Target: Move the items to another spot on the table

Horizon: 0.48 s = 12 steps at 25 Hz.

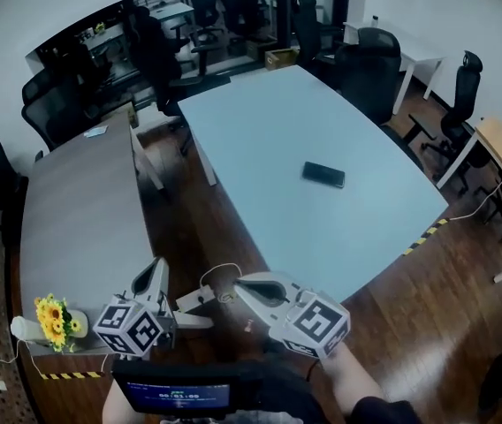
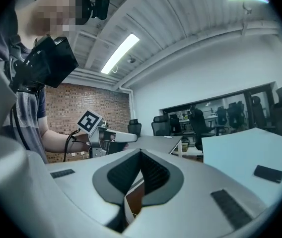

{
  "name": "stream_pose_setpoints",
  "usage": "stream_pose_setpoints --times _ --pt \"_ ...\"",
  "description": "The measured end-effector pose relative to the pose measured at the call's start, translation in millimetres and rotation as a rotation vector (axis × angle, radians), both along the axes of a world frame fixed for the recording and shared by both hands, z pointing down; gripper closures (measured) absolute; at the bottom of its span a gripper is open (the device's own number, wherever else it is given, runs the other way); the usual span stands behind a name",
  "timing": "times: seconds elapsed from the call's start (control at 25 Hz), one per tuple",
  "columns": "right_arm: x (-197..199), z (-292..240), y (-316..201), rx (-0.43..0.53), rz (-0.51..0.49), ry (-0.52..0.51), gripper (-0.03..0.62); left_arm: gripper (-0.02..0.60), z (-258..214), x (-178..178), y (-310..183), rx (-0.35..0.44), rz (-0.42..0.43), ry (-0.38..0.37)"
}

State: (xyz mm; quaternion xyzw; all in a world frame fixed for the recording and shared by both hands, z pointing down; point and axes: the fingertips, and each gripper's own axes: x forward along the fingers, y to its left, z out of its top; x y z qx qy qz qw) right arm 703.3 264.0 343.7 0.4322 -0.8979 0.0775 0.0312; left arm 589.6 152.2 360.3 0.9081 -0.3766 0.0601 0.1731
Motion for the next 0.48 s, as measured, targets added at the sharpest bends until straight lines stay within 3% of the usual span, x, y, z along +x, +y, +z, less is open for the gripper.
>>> stream_pose_setpoints --times 0.12,0.32,0.48 --pt "7.6 3.2 -14.2 -0.012 -0.076 -0.048 0.614 0.575 -6.4 0.8 -2.3 0.023 -0.067 -0.024" --pt "-0.4 -18.6 -40.0 -0.008 -0.189 -0.216 0.614 0.575 -9.4 -22.4 -10.0 0.027 -0.185 -0.072" --pt "-8.8 -19.7 -54.8 -0.006 -0.262 -0.186 0.614 0.575 -10.1 -31.5 -23.5 0.024 -0.250 -0.068"
